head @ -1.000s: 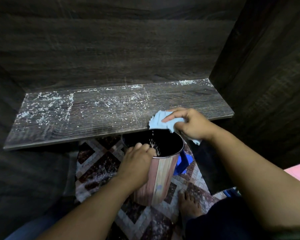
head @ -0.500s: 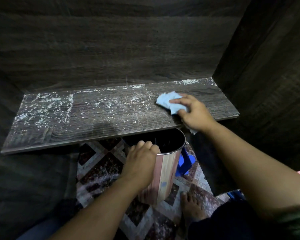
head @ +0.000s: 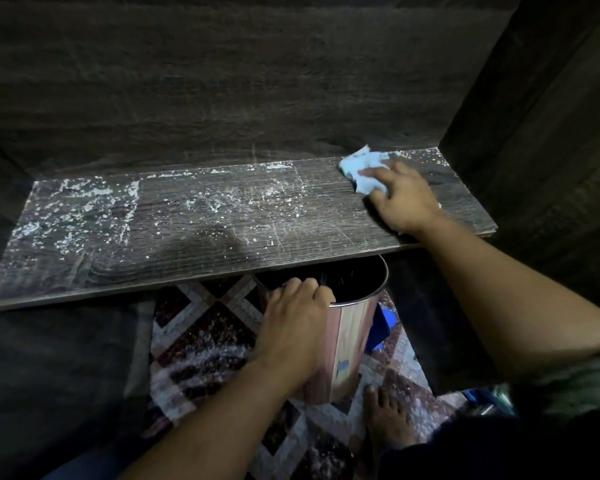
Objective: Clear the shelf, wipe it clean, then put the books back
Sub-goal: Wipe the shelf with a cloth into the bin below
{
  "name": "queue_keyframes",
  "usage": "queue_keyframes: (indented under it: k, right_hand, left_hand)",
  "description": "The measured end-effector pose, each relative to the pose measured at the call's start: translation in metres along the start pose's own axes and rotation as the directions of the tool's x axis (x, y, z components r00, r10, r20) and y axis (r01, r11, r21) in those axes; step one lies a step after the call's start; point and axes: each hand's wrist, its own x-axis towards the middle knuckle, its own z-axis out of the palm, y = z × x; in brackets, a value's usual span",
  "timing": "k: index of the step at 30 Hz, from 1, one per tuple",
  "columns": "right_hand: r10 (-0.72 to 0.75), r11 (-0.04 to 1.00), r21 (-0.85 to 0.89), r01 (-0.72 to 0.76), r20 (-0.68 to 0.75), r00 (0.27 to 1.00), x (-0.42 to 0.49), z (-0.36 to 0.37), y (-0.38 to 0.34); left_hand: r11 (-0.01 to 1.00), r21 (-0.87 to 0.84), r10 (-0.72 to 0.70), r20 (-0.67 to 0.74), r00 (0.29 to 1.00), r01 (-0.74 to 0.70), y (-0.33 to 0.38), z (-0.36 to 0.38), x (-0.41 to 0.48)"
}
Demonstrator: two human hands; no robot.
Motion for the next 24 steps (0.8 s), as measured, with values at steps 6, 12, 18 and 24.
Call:
queue_keyframes:
  k: [6, 12, 18, 24]
  right_hand:
    - [-0.130, 0.970, 0.214, 0.114, 0.065, 0.989, -0.055, -0.012, -0.007]
    - [0.167, 0.985, 0.078, -0.157, -0.142, 0.976, -0.014, -0.041, 0.042]
    - [0.288, 0.948, -0.143, -0.285, 0.006, 0.957, -0.002, -0.019, 0.034]
    - [0.021, 0.999, 0.042, -0.020, -0.026, 0.999, -0.030, 0.001, -0.011]
  left_hand:
    - [1.000, 0.021, 0.019, -0.006, 1.000, -0.018, -0.001, 0.001, 0.000]
    - [1.000, 0.009, 0.023, -0.001, 1.000, -0.023, 0.001, 0.000, 0.000]
    - [1.000, 0.005, 0.007, 0.004, 1.000, -0.008, 0.000, 0.004, 0.000]
    - [1.000, 0.000, 0.018, 0.008, 1.000, -0.018, 0.001, 0.007, 0.001]
